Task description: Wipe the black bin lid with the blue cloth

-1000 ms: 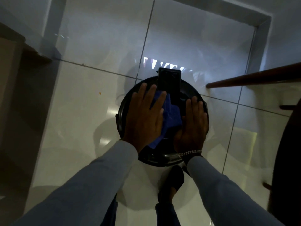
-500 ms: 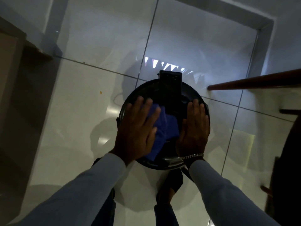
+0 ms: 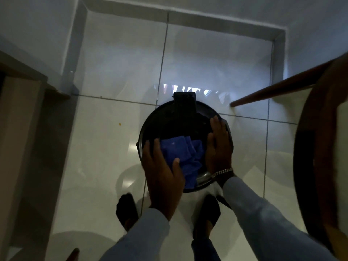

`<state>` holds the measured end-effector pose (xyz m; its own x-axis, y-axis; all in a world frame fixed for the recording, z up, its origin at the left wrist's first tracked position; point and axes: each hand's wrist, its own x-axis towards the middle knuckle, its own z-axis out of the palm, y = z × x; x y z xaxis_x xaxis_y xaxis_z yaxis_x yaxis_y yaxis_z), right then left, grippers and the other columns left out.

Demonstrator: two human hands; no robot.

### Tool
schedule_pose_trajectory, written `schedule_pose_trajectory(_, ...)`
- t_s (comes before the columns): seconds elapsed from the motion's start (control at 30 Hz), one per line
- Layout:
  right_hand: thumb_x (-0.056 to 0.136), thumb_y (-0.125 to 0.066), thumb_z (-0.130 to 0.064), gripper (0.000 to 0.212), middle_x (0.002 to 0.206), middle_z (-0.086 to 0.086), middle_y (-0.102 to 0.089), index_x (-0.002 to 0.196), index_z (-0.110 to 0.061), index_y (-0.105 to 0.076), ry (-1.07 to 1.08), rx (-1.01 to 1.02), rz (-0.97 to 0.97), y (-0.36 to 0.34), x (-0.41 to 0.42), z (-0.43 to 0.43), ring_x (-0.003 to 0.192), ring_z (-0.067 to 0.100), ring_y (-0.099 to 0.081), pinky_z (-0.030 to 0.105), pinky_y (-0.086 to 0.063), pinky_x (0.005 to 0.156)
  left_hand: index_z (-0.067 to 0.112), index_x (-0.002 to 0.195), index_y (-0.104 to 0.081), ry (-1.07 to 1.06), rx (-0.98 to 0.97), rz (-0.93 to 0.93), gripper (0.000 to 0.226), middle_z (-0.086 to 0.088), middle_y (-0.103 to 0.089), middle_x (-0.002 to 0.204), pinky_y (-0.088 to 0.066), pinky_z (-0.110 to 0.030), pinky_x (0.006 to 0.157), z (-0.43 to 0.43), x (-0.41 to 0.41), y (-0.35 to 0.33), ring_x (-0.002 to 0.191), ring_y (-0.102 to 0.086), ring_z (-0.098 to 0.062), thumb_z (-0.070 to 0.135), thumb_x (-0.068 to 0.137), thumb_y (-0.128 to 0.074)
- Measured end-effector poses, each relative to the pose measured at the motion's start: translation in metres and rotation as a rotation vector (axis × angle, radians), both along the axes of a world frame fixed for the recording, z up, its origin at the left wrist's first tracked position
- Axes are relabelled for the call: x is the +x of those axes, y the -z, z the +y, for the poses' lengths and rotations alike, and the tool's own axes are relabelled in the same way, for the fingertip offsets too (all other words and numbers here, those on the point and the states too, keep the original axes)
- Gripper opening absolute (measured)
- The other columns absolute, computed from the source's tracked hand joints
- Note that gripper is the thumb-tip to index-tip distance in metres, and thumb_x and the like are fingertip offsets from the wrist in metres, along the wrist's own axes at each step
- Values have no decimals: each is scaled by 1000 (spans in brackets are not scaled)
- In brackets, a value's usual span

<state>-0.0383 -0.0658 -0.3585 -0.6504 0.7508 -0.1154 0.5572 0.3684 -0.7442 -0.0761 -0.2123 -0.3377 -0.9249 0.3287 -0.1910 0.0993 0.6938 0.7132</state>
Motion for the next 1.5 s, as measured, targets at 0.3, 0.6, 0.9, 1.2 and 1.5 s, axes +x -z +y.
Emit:
schedule_pose_trajectory(0.3, 87, -62, -28, 54, 133, 5, -52, 136, -17, -41, 512, -549, 48, -76, 59, -68, 120, 20, -52, 38, -47, 99, 4, 123, -58, -407, 353, -876, 39, -20, -64, 121, -54, -50, 92, 24, -8, -68, 104, -64, -34, 1, 85, -65)
schedule_pose_trajectory(0.6, 72, -76, -3, 44, 118, 9, -64, 110, -19, -63, 640, -683, 378, -253, 105, -16, 106, 27, -62, 47, -55, 88, 22, 114, -58, 99, 616, -1002, 50, -6, -71, 114, -59, -39, 76, 56, 18, -228, 102, -70, -24, -2, 72, -70)
schedule_pose_trajectory(0.9, 74, -73, 0, 24, 90, 1, -66, 90, -16, -66, 701, -202, 127, -289, 185, 85, 81, 24, -65, 43, -56, 79, 21, 142, -30, 366, 307, -422, 72, -1, -48, 139, -41, -23, 101, 184, 136, -301, 127, -48, -18, 3, 82, -66)
schedule_pose_trajectory(1.2, 86, -56, -4, 10, 86, 0, -56, 89, -13, -57, 605, -294, -90, -266, 196, 147, 85, 23, -52, 32, -39, 74, 12, 151, 8, 695, 54, -314, 80, -14, -2, 162, -19, -47, 122, 212, 170, -273, 150, -9, -29, 9, 94, -49)
schedule_pose_trajectory(1.5, 92, -51, -22, 28, 112, 13, -57, 117, -14, -41, 358, -188, -575, -266, 206, 141, 99, 30, -60, 40, -52, 81, 4, 151, 3, 1094, -419, -124, 93, -18, 7, 162, -10, -48, 124, 218, 147, -256, 150, 1, -32, 33, 89, -59)
